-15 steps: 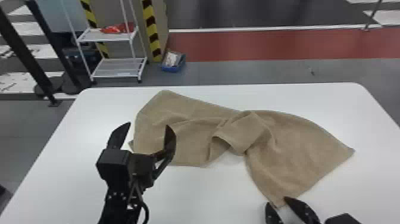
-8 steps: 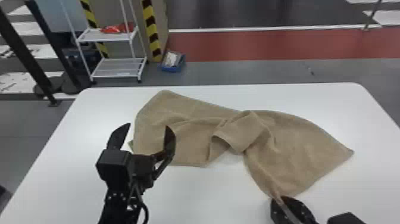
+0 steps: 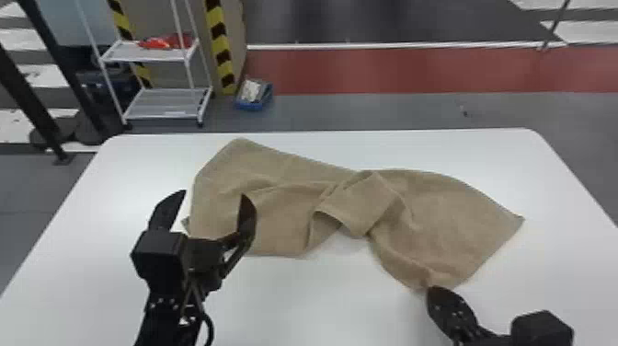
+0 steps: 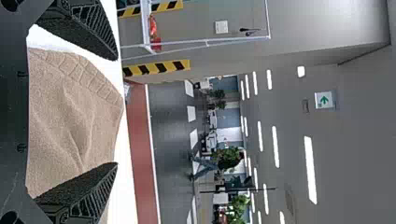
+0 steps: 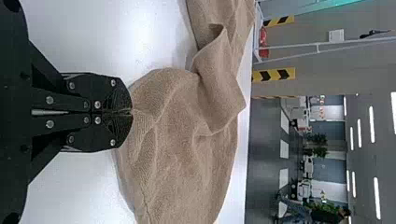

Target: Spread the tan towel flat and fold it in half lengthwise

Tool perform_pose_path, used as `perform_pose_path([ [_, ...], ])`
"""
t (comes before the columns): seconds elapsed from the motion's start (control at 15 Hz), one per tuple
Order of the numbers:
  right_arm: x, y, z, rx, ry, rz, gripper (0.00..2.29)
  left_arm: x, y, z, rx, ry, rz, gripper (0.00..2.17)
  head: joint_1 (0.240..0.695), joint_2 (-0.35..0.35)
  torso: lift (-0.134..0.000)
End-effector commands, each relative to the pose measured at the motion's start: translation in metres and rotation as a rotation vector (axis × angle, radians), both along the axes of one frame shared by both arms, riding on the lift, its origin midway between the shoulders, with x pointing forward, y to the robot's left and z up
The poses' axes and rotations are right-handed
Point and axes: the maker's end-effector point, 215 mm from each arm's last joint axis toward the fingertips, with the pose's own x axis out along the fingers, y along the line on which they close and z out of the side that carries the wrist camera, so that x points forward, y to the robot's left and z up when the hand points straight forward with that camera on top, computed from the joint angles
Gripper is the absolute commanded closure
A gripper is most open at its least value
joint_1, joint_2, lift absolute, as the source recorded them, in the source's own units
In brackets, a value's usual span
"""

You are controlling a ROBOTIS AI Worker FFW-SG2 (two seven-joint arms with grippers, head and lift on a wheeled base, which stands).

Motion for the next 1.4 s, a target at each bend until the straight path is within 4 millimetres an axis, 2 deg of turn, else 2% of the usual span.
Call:
perform_pose_path([
  [0.0, 0.002, -0.003, -0.001, -0.005, 0.004, -0.004, 1.35, 0.001, 0.001, 0.001, 0.001, -0.003, 0.001, 0.08, 0.695, 0.028, -0.128],
  [0.13, 0.006, -0.013, 0.002, -0.014, -0.007, -0.019, 1.35, 0.003, 0.0, 0.003, 0.001, -0.006, 0.0, 0.08, 0.695, 0.025, -0.128],
  [0.2, 0.01, -0.026, 0.006, -0.018, -0.014, -0.041, 1.35, 0.003, 0.0, 0.003, 0.002, -0.006, 0.0, 0.08, 0.695, 0.023, -0.128],
  [0.4, 0.026, -0.082, 0.012, -0.04, -0.028, -0.131, 1.35, 0.003, 0.001, 0.004, 0.003, -0.008, 0.001, 0.08, 0.695, -0.016, -0.128],
  [0.6, 0.033, -0.148, -0.002, -0.068, 0.008, -0.242, 1.35, 0.002, 0.001, 0.003, 0.002, -0.006, 0.002, 0.08, 0.695, -0.081, -0.128],
  [0.67, 0.034, -0.165, -0.005, -0.081, 0.014, -0.269, 1.35, 0.002, 0.001, 0.003, 0.002, -0.006, 0.002, 0.08, 0.695, -0.123, -0.128],
  [1.0, 0.034, -0.237, -0.012, -0.1, 0.016, -0.401, 1.35, 0.002, 0.0, 0.003, 0.002, -0.005, 0.002, 0.08, 0.695, -0.218, -0.128],
  [1.13, 0.043, -0.256, -0.012, -0.101, 0.008, -0.436, 1.35, 0.002, 0.0, 0.002, 0.003, -0.003, 0.003, 0.08, 0.695, -0.264, -0.128],
  [1.33, 0.059, -0.264, -0.014, -0.1, -0.01, -0.451, 1.25, 0.001, 0.0, 0.001, 0.006, -0.001, 0.003, 0.08, 0.695, -0.294, -0.128],
])
